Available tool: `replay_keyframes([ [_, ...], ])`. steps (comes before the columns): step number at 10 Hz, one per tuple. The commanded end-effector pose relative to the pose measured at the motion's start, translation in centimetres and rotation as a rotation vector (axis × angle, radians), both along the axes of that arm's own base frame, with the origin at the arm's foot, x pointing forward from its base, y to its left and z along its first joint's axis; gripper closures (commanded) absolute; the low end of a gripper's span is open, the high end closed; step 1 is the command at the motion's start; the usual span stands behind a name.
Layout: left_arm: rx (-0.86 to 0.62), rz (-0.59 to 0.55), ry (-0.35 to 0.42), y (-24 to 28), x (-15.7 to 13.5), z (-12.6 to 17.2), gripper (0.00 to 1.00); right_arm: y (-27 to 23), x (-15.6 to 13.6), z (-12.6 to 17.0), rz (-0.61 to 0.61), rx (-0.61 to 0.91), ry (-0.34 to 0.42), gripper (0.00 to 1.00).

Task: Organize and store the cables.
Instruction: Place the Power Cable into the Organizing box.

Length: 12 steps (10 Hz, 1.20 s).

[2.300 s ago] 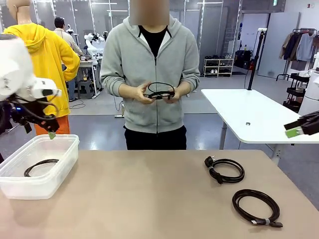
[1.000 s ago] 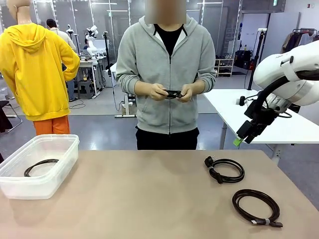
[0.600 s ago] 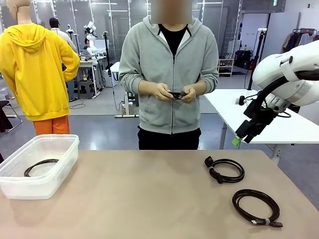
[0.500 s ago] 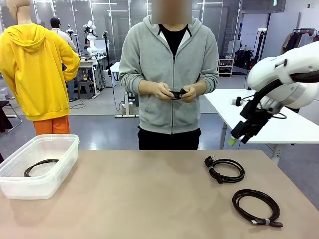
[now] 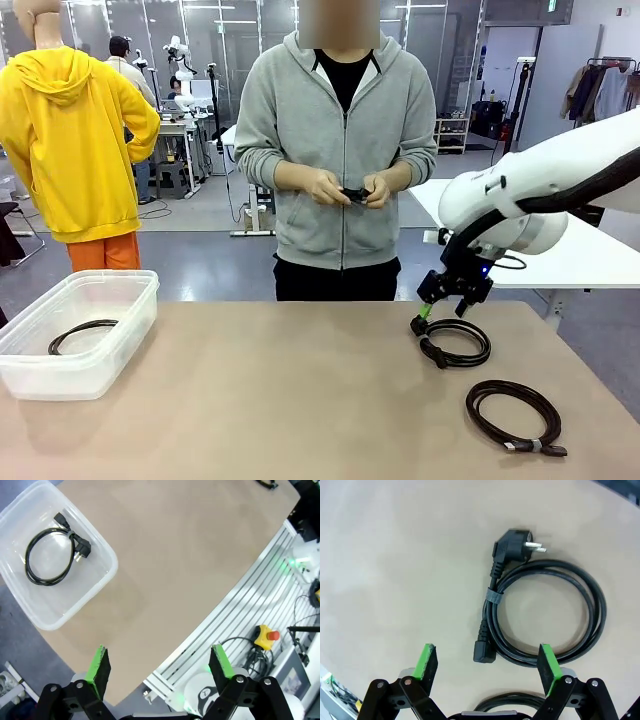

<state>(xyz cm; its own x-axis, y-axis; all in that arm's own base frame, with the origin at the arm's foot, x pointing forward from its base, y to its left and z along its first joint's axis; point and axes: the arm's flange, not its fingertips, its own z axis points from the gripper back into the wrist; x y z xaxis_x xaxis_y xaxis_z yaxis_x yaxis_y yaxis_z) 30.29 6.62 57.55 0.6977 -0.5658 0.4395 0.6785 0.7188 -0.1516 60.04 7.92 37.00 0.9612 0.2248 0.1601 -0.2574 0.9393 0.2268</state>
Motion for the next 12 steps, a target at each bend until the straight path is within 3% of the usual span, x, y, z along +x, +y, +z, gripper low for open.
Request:
replay_keyframes([
  [1,0.006,0.001,0.001,0.0,0.0,0.0,0.0,1.4,0.9,-1.0,-0.055,-0.028,0.039,0.0],
  [5,0.006,0.001,0.001,0.0,0.0,0.0,0.0,3.9,2.3,-5.3,-0.159,-0.094,0.045,0.0],
  [11,0.006,0.001,0.001,0.0,0.0,0.0,0.0,7.2,3.5,-6.7,-0.187,-0.242,0.076,0.0],
  [12,0.006,0.001,0.001,0.0,0.0,0.0,0.0,7.4,3.6,-7.0,-0.187,-0.242,0.1,0.09],
])
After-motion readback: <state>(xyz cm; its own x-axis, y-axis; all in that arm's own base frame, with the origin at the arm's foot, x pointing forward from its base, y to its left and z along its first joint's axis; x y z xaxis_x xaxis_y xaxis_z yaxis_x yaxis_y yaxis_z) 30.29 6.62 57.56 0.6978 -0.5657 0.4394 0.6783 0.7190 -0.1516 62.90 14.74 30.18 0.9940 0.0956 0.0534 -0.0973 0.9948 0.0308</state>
